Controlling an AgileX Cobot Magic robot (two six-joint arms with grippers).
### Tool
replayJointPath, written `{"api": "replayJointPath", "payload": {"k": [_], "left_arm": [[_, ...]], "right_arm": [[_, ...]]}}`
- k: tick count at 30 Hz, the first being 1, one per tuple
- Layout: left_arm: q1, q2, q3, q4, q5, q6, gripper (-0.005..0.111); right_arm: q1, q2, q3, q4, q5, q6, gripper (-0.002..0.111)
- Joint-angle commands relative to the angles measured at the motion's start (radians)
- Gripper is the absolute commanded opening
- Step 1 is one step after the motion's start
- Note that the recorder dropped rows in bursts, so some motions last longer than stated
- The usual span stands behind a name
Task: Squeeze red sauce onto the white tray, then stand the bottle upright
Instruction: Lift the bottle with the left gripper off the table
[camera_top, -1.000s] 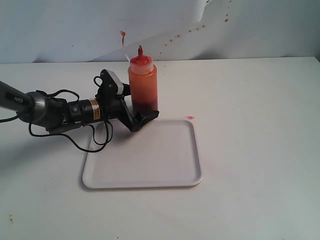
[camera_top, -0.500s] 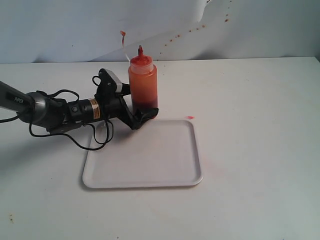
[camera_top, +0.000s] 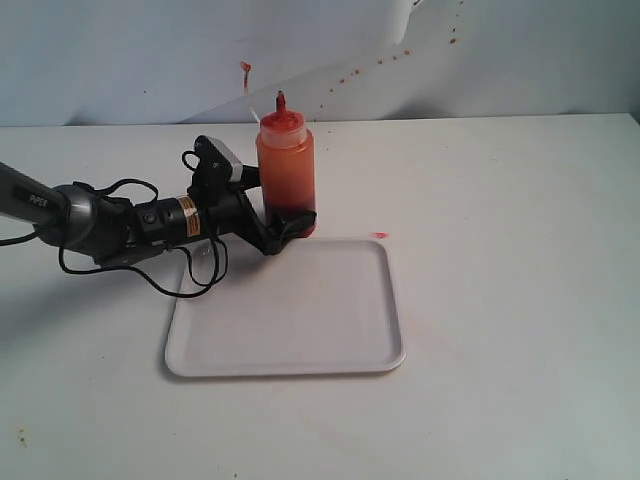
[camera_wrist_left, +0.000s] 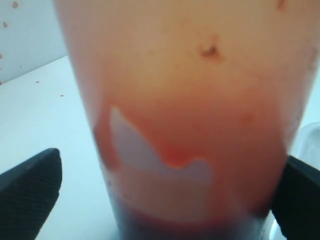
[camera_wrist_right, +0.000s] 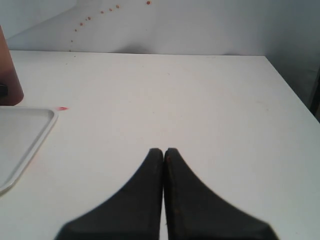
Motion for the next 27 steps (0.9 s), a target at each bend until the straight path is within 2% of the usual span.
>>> {"api": "replayJointPath", "payload": {"k": [1, 27], "left_arm": [[-0.001, 0.002, -0.004, -0.014, 0.002, -0.012, 0.105], [-0.001, 0.004, -0.023, -0.029, 0.002, 0.011, 0.105]], "right_arm": [[-0.007, -0.003, 0.003, 0.004, -0.002, -0.007, 0.0], [-0.007, -0.003, 0.003, 0.004, -0.002, -0.007, 0.0]]}}
